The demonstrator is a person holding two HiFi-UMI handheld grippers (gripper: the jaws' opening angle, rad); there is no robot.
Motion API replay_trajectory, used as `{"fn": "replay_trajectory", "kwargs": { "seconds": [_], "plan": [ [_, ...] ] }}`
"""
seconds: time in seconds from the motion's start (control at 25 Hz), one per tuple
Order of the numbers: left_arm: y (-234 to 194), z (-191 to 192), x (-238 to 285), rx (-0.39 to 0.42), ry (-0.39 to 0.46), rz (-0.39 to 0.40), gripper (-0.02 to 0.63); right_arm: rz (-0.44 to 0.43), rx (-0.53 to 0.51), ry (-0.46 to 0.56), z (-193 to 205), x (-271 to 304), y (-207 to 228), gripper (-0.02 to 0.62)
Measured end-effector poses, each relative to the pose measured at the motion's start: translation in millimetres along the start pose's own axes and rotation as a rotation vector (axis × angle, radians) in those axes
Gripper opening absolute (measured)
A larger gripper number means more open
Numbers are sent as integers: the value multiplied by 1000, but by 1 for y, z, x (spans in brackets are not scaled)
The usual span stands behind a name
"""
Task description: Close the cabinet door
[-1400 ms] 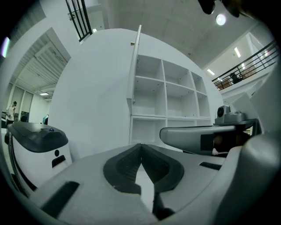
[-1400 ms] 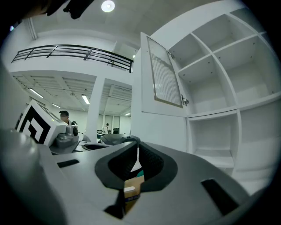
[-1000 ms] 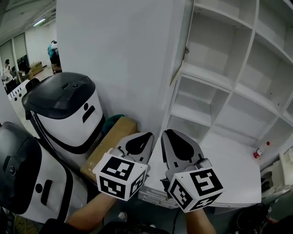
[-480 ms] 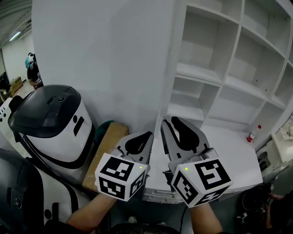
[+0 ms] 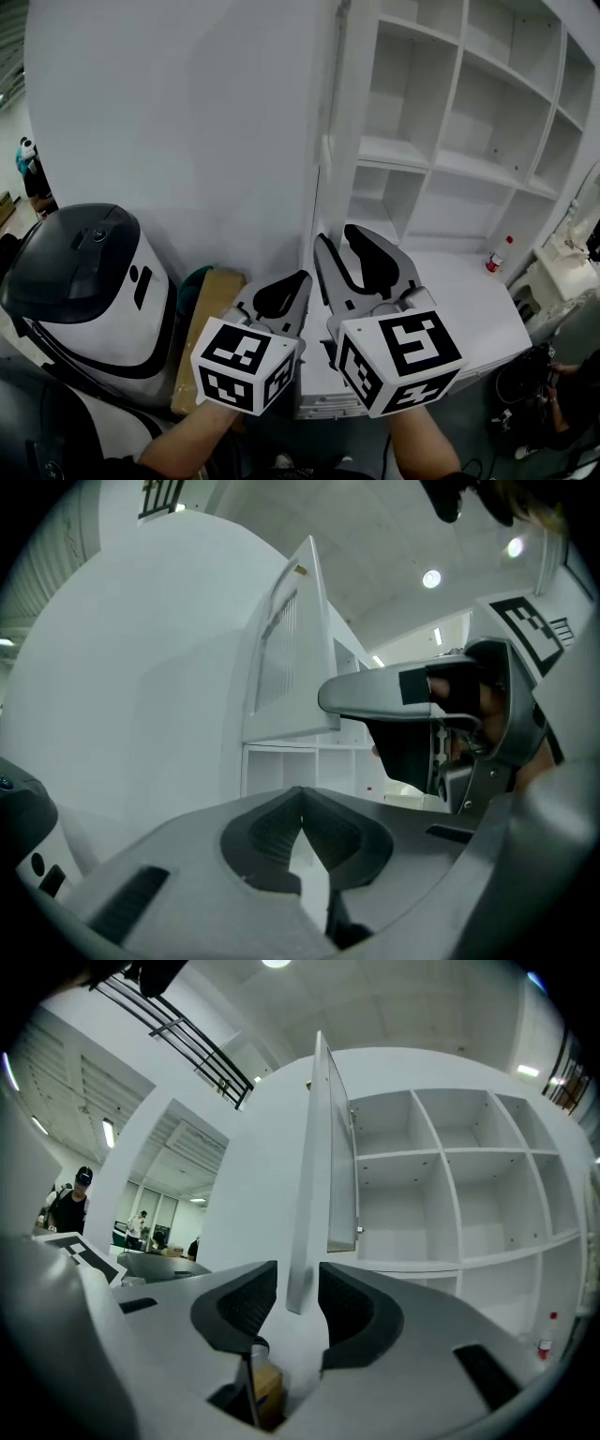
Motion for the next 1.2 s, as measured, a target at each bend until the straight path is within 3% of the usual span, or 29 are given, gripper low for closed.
{"fn": "replay_trajectory", "kwargs": {
  "seconds": [0.28, 0.44, 1.2],
  "plan": [
    [-6, -6, 5, -16, 21, 56, 12, 90, -18, -42, 0, 5, -4, 126],
    [-9, -9, 6, -13, 25, 74, 12, 76, -1, -32, 0, 4, 0, 91],
    [5, -30, 18, 3, 71, 160, 12, 106, 32, -23, 5, -7, 15, 78]
  ]
}}
Point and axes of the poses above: the fingertips, and each gripper's own axes: x forward along the fingers, y to its right, z out of its underside, the point moved 8 cm from there along -x, backward along the fingers, and after that the axes turned 8 degrees about -x, right-handed, at the moved point
